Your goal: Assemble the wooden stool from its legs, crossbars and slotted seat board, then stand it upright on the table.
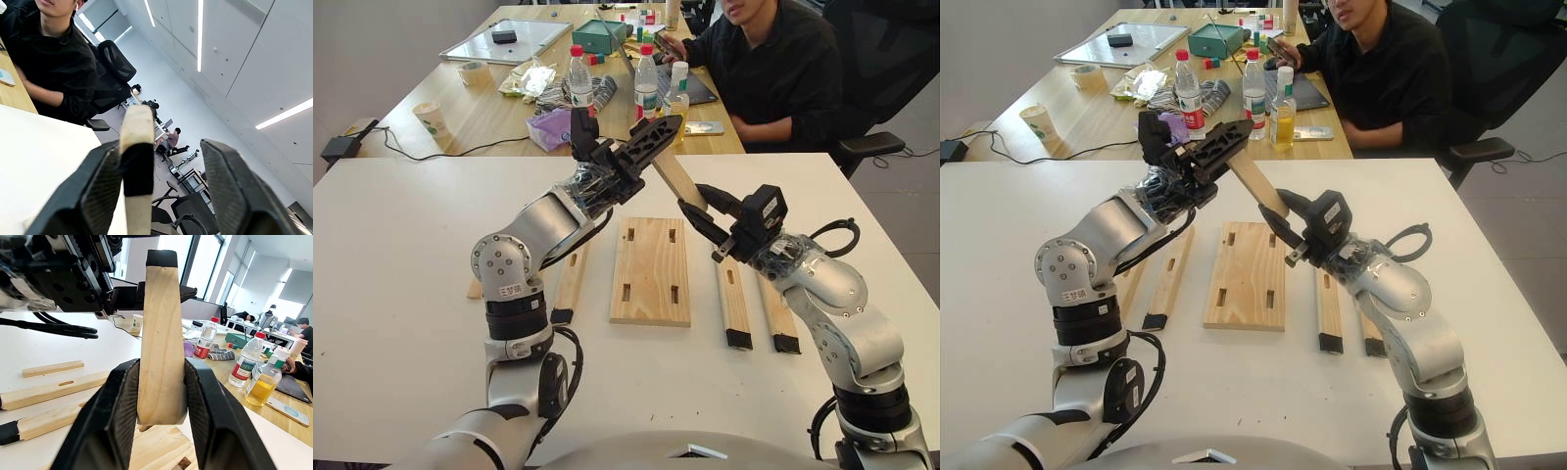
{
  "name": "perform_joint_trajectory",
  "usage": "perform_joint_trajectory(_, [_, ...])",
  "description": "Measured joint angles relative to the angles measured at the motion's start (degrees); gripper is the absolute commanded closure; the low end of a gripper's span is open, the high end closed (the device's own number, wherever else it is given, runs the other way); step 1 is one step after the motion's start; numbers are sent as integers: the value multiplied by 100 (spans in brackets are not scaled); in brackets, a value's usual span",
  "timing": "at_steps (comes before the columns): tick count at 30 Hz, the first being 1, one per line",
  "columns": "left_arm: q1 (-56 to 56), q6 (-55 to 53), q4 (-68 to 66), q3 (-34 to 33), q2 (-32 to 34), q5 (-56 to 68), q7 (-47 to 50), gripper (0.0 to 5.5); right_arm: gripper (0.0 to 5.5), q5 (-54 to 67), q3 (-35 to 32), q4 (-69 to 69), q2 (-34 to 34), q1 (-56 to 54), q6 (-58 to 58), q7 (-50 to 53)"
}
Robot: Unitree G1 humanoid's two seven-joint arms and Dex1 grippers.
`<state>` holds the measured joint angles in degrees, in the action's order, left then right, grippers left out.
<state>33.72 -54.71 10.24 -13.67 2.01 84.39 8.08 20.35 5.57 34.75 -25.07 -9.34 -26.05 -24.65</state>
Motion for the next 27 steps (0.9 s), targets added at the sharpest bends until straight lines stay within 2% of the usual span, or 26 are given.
perform_joint_trajectory(8, [-48, 80, 10, 70, 84, 118, 135, 472, 419, -1, 16, 21, 3, 7, -53, 10])
perform_joint_trajectory(11, [-84, 133, 12, 110, 190, 113, 184, 497, 419, -3, 18, 41, 2, 7, -51, 5])
perform_joint_trajectory(24, [-119, 299, 206, 380, 436, -76, 155, 509, 419, 5, 26, 81, 39, 14, -52, 12])
perform_joint_trajectory(25, [-118, 328, 234, 403, 449, -127, 140, 511, 383, 6, 25, 82, 63, 14, -54, 19])
perform_joint_trajectory(27, [-119, 375, 272, 434, 474, -205, 86, 511, 348, 8, 21, 71, 207, 17, -88, 92])
